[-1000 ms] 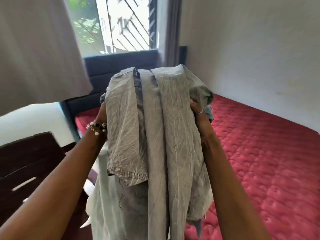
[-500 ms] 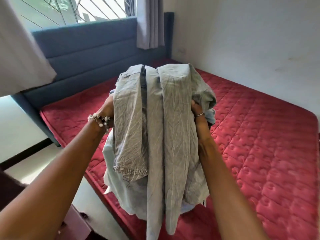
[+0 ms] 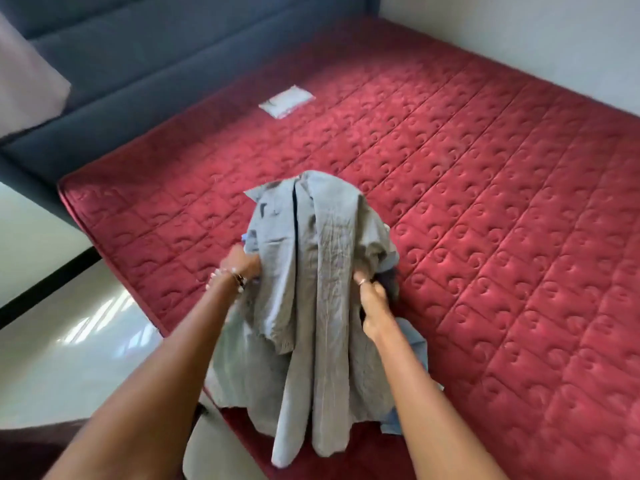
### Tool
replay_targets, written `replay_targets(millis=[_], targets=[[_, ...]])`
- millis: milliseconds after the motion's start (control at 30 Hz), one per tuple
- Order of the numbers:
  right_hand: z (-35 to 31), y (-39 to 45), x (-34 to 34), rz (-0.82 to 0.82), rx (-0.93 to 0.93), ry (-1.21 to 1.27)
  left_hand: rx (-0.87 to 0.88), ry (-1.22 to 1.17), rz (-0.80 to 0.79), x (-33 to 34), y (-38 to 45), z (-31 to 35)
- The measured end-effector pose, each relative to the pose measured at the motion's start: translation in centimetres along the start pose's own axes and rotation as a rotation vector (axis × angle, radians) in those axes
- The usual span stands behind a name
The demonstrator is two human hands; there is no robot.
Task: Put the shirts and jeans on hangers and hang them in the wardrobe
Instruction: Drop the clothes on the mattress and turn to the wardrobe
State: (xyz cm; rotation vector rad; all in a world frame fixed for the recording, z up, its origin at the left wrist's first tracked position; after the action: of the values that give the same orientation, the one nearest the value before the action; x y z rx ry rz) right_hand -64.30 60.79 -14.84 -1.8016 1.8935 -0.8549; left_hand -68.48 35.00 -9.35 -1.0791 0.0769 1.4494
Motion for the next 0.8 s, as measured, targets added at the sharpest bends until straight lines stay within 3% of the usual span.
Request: replay_targets(millis=[100, 267, 533, 800], targets=[[7.3, 2.8, -0.8, -0.046, 0.213, -0.28, -0.054, 0.274, -0.163, 6.7, 0.2, -4.6], [10.3, 4.3, -2.0, -0.098, 0.229, -0.501, -0.138, 0.408, -0.227, 11.7, 0.8, -7.6], [7.6, 2.4, -2.5, -0.087, 0.231, -0.549, -0.102, 0.403, -0.186, 10.6, -1.5, -6.2], [3.2, -6.0, -0.2, -0.207, -0.003, -0.407, 0.046, 0.205, -0.06, 8.1, -11.7, -4.8]])
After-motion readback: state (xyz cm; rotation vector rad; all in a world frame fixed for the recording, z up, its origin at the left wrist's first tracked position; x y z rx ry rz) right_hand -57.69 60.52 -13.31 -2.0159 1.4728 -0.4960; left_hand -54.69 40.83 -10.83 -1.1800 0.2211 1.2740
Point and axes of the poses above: each hand's wrist, its own y-axis towards the middle knuckle, its own x-axis out of the palm, z = x × y, the point moved 2 cm from there along y, towards the middle knuckle, and after that the axes turned 9 degrees about -z, right-handed, at the moved point
